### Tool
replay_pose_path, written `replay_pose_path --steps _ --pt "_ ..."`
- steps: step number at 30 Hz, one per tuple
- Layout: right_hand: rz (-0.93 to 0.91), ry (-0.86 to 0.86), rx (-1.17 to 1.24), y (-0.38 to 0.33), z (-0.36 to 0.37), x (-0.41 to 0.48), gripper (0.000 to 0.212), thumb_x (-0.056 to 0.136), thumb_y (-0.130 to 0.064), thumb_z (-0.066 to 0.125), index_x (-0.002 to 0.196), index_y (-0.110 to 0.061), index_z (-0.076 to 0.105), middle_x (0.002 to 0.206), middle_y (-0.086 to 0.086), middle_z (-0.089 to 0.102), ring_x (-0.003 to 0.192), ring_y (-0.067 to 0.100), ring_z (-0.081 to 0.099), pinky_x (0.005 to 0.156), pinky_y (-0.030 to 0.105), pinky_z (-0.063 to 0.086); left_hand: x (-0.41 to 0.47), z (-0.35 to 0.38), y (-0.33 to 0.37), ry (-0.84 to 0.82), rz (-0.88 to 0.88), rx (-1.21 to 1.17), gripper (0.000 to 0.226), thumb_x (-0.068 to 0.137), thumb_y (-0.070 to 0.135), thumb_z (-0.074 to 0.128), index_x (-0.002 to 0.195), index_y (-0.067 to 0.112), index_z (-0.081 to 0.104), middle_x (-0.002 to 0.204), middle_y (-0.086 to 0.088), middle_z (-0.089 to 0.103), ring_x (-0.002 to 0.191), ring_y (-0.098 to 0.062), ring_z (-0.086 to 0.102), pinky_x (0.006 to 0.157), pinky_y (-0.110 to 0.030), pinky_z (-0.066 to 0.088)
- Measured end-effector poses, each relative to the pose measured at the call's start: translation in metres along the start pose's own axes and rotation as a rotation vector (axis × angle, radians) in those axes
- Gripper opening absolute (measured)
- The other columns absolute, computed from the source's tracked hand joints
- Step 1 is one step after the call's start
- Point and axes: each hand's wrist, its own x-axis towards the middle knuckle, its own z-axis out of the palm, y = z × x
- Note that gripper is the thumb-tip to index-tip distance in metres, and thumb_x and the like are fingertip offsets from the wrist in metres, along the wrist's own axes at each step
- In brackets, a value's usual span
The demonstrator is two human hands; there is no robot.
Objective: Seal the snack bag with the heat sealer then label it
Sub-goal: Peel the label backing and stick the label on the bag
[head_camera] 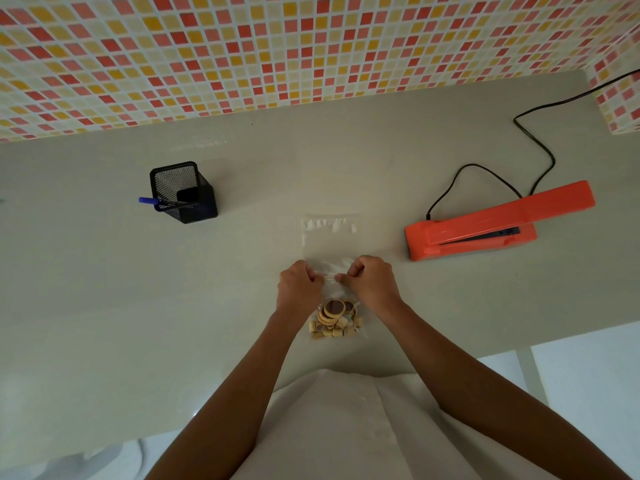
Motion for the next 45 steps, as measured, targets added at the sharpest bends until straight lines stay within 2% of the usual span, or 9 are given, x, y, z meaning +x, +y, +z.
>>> replay_pose_path --steps 4,9,18,24,29,36,39,42,45 --pt "-0.008 0.006 0.018 0.002 -0.001 0.0 0.029 0.073 -0.031 0.087 0.074 -0.009 0.067 0.07 -0.001 0.066 0.066 0.016 0.063 0.059 0.028 0.049 0.002 0.0 -0.005 0.016 0.044 0.01 0.008 0.09 0.015 0.056 0.088 0.008 0.055 0.079 -0.009 0.062 0.066 -0.023 0.059 0.057 -0.035 0.051" --pt "-0.018 0.005 0.023 0.002 -0.001 0.001 0.03 0.072 -0.032 0.087 0.073 -0.01 0.067 0.067 -0.002 0.065 0.06 0.012 0.06 0.055 0.023 0.047 0.0 -0.002 -0.005 -0.024 0.054 0.026 0.033 0.085 0.037 0.071 0.09 0.013 0.05 0.08 -0.007 0.061 0.068 -0.027 0.063 0.063 -0.038 0.056" --pt "-0.058 -0.013 0.05 0.002 -0.002 -0.002 0.012 0.074 -0.014 0.08 0.077 -0.012 0.068 0.07 -0.001 0.068 0.062 0.01 0.06 0.063 0.029 0.053 0.005 -0.003 -0.007 -0.065 0.065 0.048 0.023 0.088 0.025 0.068 0.094 0.013 0.05 0.084 -0.011 0.064 0.072 -0.032 0.069 0.066 -0.048 0.06" --pt "-0.061 0.023 0.017 0.002 0.003 -0.007 0.035 0.07 -0.04 0.087 0.077 -0.017 0.063 0.069 -0.003 0.063 0.061 0.012 0.057 0.057 0.027 0.047 0.006 -0.003 -0.01 -0.07 0.064 0.041 0.021 0.088 0.024 0.067 0.09 0.015 0.049 0.082 -0.01 0.063 0.069 -0.032 0.069 0.062 -0.049 0.06" --pt "-0.07 -0.013 0.06 0.007 -0.001 -0.002 0.028 0.07 -0.026 0.09 0.077 -0.013 0.066 0.068 0.0 0.064 0.059 0.01 0.055 0.058 0.026 0.048 0.008 -0.005 -0.014 -0.121 0.106 0.03 0.024 0.087 0.022 0.07 0.095 0.015 0.049 0.084 -0.011 0.062 0.07 -0.033 0.068 0.061 -0.049 0.06" --pt "-0.092 -0.016 0.142 0.012 -0.005 -0.004 0.019 0.072 -0.009 0.086 0.078 -0.005 0.069 0.067 0.0 0.063 0.054 0.002 0.05 0.053 0.01 0.042 0.007 -0.007 -0.02 -0.169 0.157 0.017 0.023 0.081 0.006 0.066 0.1 0.012 0.055 0.08 -0.007 0.058 0.071 -0.032 0.068 0.058 -0.049 0.06" --pt "-0.083 0.028 0.159 0.012 -0.001 -0.005 0.021 0.074 -0.019 0.086 0.076 -0.007 0.068 0.067 0.003 0.066 0.053 0.004 0.052 0.051 0.01 0.042 0.004 -0.006 -0.017 -0.155 0.147 0.015 0.023 0.079 0.007 0.066 0.099 0.012 0.056 0.08 -0.006 0.059 0.071 -0.03 0.068 0.059 -0.048 0.061" --pt "-0.065 0.057 0.137 0.01 0.005 -0.005 0.031 0.071 -0.032 0.089 0.074 -0.011 0.066 0.067 0.002 0.067 0.055 0.008 0.054 0.054 0.02 0.046 0.004 -0.005 -0.017 -0.128 0.137 0.025 0.022 0.079 0.007 0.066 0.099 0.012 0.057 0.081 -0.004 0.06 0.075 -0.028 0.067 0.065 -0.046 0.061" --pt "-0.056 0.059 0.117 0.008 0.005 -0.005 0.026 0.073 -0.028 0.087 0.075 -0.012 0.066 0.066 -0.002 0.064 0.057 0.008 0.055 0.055 0.019 0.046 0.003 -0.004 -0.018 -0.132 0.118 -0.012 0.022 0.079 0.006 0.066 0.098 0.013 0.058 0.079 -0.003 0.06 0.075 -0.028 0.068 0.064 -0.047 0.061"
